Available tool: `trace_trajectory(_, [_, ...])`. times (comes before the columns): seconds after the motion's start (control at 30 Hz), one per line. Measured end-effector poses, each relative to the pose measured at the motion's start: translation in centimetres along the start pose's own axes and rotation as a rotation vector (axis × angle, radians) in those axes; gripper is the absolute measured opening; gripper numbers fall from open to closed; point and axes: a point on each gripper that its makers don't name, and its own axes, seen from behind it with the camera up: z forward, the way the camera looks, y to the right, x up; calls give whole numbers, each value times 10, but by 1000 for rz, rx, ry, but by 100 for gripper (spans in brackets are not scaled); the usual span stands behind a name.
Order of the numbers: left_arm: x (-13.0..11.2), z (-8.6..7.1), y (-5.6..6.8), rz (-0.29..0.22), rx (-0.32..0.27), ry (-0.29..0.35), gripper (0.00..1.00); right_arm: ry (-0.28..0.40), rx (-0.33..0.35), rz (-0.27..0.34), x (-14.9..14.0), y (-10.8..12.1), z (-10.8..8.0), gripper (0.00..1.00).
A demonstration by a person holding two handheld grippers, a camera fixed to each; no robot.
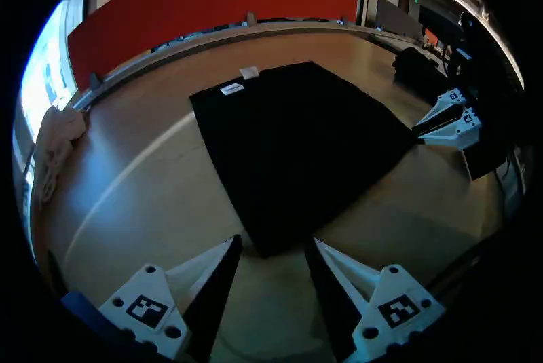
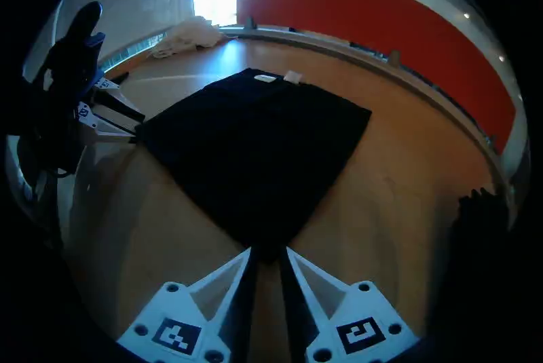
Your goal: Fold towel
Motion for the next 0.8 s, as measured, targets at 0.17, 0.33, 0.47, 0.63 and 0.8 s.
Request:
trace_trajectory(0.17, [-1, 0, 0, 2, 0, -7, 54, -2, -2, 4, -1, 1, -1, 17])
trace_trajectory(0.33, [-1, -1, 2, 4, 0, -15, 47, -8, -9, 2, -1, 3, -2, 15])
trace_trajectory(0.47, [-2, 0, 2, 4, 3, -20, 31, -12, -21, 7, -1, 6, -2, 14])
trace_trajectory(0.63, [-2, 0, 2, 2, 15, -23, 19, -15, -28, 22, -2, 9, -3, 13])
trace_trajectory(0.8, [-2, 0, 3, -7, 22, -25, 13, -15, -32, 34, -2, 11, -5, 12])
